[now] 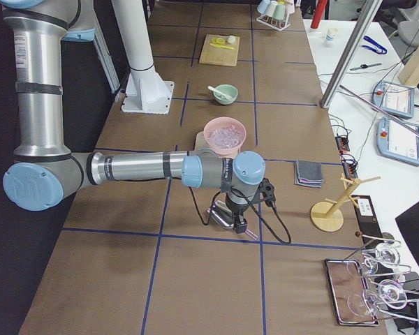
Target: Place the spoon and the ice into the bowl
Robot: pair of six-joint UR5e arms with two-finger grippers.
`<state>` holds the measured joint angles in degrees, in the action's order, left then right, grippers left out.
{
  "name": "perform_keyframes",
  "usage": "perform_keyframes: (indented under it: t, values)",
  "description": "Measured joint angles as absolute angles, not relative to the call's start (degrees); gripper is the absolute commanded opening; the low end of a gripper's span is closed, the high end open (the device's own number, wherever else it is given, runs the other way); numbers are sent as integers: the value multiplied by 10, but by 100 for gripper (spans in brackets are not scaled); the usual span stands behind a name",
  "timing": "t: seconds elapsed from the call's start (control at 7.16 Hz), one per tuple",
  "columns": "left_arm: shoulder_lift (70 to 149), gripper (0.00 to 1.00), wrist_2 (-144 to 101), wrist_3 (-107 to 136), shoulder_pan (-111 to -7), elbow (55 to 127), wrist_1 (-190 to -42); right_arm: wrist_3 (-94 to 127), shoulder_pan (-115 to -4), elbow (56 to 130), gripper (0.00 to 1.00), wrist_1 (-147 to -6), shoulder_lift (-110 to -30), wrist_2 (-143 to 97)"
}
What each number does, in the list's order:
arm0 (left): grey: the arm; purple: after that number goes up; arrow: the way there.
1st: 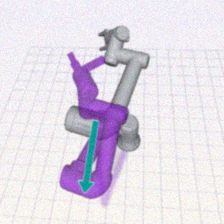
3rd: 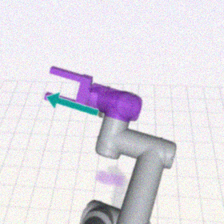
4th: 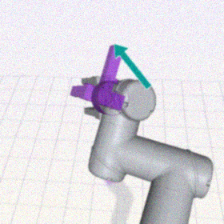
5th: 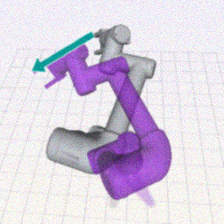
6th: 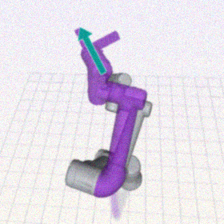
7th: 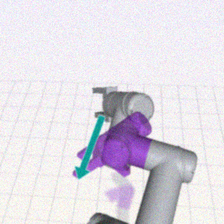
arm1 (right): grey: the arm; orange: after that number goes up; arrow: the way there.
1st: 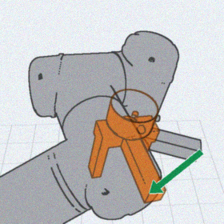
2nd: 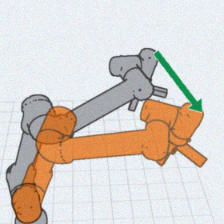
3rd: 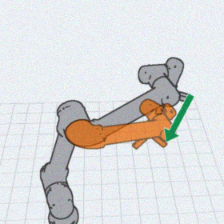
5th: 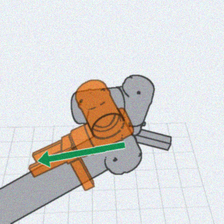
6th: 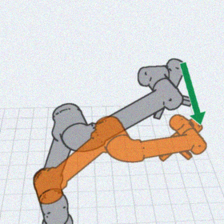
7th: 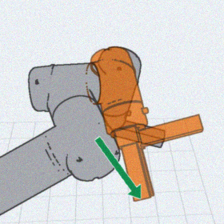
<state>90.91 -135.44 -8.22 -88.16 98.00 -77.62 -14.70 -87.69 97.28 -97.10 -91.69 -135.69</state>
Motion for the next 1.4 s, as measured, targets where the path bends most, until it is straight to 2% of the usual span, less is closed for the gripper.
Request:
perform_keyframes:
  t: [1.4]
  values:
    - [920,100,-1325,-84,-881,989,-779,-148,-863,981,100,-965,-908,-1356]
